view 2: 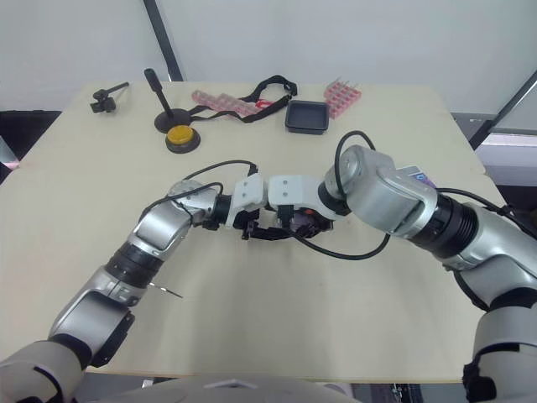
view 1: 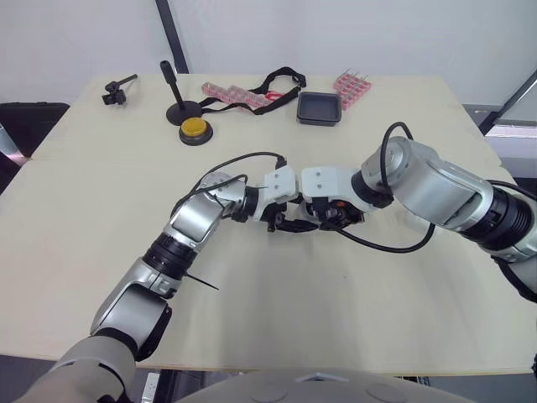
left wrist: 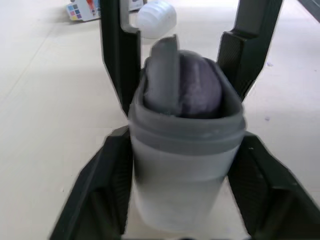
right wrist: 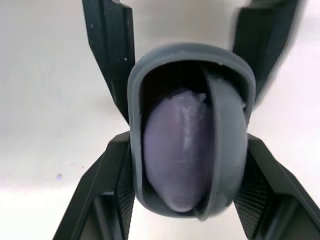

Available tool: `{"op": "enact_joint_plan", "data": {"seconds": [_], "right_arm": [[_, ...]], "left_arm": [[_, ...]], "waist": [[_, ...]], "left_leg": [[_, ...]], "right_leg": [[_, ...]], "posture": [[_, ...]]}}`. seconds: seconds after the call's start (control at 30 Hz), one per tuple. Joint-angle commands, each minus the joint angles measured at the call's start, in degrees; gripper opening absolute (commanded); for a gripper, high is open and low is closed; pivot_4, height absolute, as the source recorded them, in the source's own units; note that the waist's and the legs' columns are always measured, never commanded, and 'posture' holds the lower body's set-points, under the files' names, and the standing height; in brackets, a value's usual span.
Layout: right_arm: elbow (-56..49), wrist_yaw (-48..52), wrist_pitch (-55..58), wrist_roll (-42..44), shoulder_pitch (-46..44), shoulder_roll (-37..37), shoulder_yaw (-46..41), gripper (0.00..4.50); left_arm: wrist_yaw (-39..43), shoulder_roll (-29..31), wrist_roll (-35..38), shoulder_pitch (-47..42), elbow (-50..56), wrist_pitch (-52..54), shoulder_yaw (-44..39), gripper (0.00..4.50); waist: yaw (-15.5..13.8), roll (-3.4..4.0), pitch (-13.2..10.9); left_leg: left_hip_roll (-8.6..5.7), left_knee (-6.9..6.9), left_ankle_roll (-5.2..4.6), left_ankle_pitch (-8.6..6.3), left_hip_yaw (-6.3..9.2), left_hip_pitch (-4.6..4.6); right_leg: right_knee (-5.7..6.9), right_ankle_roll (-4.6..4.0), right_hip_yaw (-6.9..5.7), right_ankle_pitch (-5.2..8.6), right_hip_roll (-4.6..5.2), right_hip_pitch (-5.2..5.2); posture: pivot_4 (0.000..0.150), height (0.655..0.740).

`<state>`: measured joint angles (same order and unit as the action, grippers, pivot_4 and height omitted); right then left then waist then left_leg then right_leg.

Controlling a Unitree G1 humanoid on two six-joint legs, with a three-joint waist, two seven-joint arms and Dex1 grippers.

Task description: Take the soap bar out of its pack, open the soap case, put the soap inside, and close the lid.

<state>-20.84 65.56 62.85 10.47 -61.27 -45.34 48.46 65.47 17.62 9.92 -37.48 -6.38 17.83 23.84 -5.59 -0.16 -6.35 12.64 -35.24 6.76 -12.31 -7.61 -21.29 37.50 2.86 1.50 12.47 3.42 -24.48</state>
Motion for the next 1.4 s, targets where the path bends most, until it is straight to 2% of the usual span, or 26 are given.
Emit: {"op": "enact_joint_plan", "data": {"seconds": [0.03,0.6,0.67,0.8,0.93,1.3,1.4], "right_arm": [[-1.7,0.3,-0.4,-0.5,-0.6,0.2,-2.0,2.21],[-2.5,0.7,1.0,0.4,-0.3,0.1,-2.1,2.21],[-2.5,0.4,1.8,0.7,0.0,0.2,-2.5,3.12],[-2.6,0.4,2.2,1.2,0.8,-0.3,-3.6,4.34],[-2.0,0.3,0.2,1.3,3.3,-1.7,-6.2,4.45],[-4.3,-2.1,-4.8,13.4,23.1,-1.0,-32.7,4.45],[-4.4,-5.9,-11.6,14.0,31.2,1.6,-39.6,4.45]], "left_arm": [[-0.7,-0.4,0.0,-0.7,0.5,-1.2,-1.0,1.90],[-0.5,-0.7,-0.9,-0.3,0.1,-3.4,-1.1,1.90],[-0.5,-0.7,-0.9,-0.1,0.1,-3.8,-1.1,1.90],[-0.4,-0.5,-0.6,0.7,0.1,-4.9,-1.3,1.90],[0.3,-0.2,0.4,1.9,0.1,-6.6,-2.2,1.90],[5.6,0.4,8.0,10.6,-0.9,-17.6,-8.9,1.90],[7.1,0.3,9.3,13.0,-0.9,-21.4,-10.3,1.90]], "waist": [[0.0,0.00,0.0],[-0.1,0.00,0.0],[-0.1,0.00,0.0],[-0.2,0.00,0.0],[-0.5,0.00,0.0],[-0.8,0.00,0.0],[-0.8,-0.04,0.0]], "left_leg": [[0.00,-0.01,0.00,0.00,0.00,-0.01],[0.00,-0.04,-0.01,0.00,0.00,-0.02],[0.00,-0.05,-0.01,0.00,0.00,-0.03],[0.00,-0.06,-0.01,0.00,0.00,-0.03],[0.01,-0.06,-0.01,0.00,0.00,-0.04],[0.03,-0.15,-0.09,-0.04,-0.01,-0.08],[0.06,-0.18,-0.12,-0.06,-0.01,-0.08]], "right_leg": [[0.00,0.00,0.00,0.00,0.00,0.00],[0.03,0.00,-0.01,0.00,0.01,0.00],[0.03,0.00,-0.01,0.00,0.01,0.00],[0.03,0.00,-0.01,0.00,0.01,0.00],[0.03,0.00,-0.02,0.00,0.02,0.00],[-0.03,-0.02,-0.04,0.00,0.05,-0.01],[-0.10,-0.03,-0.05,0.02,0.06,-0.01]], "posture": [[0.150,0.7291],[0.150,0.7291],[0.150,0.7291],[0.150,0.7291],[0.150,0.7291],[0.150,0.7291],[0.150,0.7291]]}}
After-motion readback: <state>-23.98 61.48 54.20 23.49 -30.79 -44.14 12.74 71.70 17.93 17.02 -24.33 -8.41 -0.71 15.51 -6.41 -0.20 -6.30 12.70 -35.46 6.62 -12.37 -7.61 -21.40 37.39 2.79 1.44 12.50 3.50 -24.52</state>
